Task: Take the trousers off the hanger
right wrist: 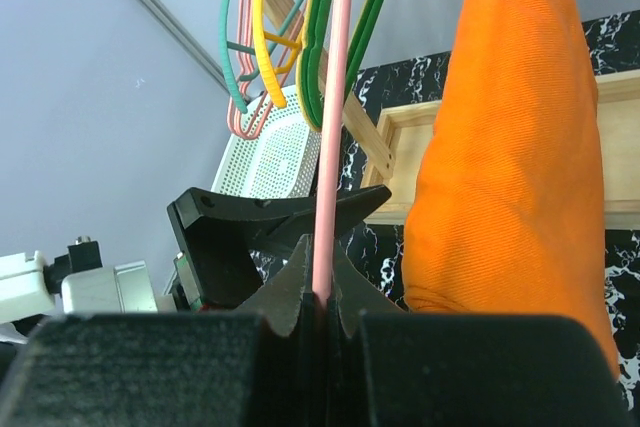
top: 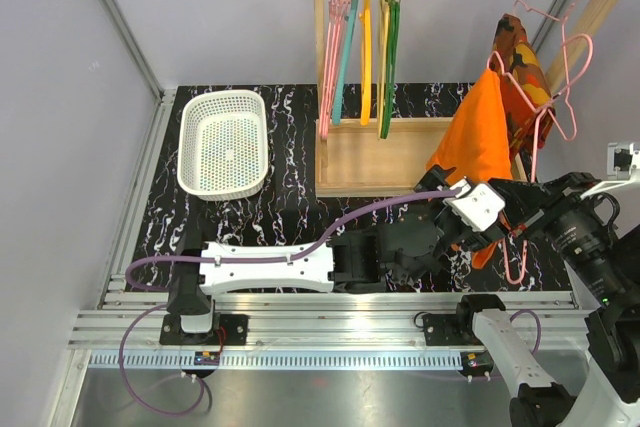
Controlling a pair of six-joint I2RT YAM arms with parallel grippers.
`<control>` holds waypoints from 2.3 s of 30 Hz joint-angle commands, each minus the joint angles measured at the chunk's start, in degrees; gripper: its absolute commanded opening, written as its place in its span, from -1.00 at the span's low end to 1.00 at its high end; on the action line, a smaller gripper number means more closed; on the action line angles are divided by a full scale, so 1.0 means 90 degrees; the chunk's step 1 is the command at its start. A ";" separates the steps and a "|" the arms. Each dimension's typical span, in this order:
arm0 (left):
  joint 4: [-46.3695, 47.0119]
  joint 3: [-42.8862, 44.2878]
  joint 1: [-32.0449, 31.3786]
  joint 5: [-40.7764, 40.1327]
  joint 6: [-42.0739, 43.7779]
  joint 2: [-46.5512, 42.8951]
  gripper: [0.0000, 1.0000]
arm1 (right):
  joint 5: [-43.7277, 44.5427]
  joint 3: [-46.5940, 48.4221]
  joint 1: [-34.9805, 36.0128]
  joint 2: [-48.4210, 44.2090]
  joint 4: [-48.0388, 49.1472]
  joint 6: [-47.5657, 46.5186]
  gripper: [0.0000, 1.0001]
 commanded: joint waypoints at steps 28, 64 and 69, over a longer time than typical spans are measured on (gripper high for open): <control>0.0766 -0.0801 0.0065 -0.0145 0.0276 -0.1332 0.00 | 0.0721 -0.0802 -0.0012 -0.0028 0.1286 -0.0932 -1.00; 0.2329 -0.1319 0.0123 0.0950 0.0656 -0.0825 0.59 | -0.0989 0.1229 -0.0022 0.0295 0.1091 -0.0111 -1.00; 0.2309 -0.1240 0.0123 0.0764 0.0812 -0.0765 0.40 | -0.0950 0.1190 -0.0022 0.0265 0.1101 -0.0160 -1.00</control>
